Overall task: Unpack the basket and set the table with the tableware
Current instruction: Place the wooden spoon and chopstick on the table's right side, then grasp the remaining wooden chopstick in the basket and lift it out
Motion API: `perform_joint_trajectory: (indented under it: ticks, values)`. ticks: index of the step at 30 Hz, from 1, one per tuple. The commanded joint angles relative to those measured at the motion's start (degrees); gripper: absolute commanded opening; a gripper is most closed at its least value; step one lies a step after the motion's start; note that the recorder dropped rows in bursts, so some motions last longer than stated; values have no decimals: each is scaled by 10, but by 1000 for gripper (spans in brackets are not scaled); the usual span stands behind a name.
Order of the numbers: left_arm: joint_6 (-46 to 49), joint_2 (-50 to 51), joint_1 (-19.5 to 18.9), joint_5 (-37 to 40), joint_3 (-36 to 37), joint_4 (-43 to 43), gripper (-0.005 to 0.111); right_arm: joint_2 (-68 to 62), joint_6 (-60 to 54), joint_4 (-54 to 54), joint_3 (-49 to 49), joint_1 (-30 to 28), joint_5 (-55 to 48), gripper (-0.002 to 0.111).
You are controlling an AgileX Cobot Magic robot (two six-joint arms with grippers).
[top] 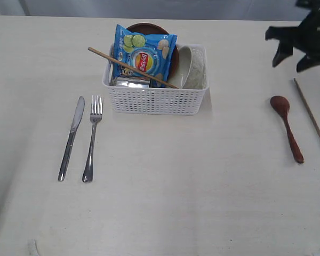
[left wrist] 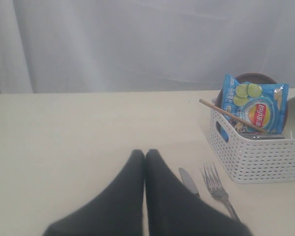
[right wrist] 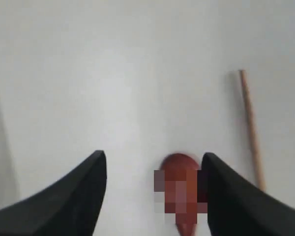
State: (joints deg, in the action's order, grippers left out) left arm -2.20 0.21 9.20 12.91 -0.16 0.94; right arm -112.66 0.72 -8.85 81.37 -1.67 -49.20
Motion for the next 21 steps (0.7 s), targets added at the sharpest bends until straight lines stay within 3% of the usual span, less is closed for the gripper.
perform_joint_trajectory:
  ticks: [1, 4, 12, 16, 21]
  values:
    - [0, -2, 1, -7, 2, 2, 0, 47, -120, -127, 65, 28, -44, 54]
    - [0, -2, 1, -7, 2, 2, 0, 63, -202, -182, 99, 72, -62, 54]
    - [0, -2, 1, -7, 2, 2, 0, 65, -273, -164, 155, 252, -63, 54]
    - [0, -2, 1, -7, 2, 2, 0, 56, -289, -48, 156, 352, 17, 54]
    - [0, -2, 1, -7, 2, 2, 0, 2, -239, 56, 180, 419, 40, 54]
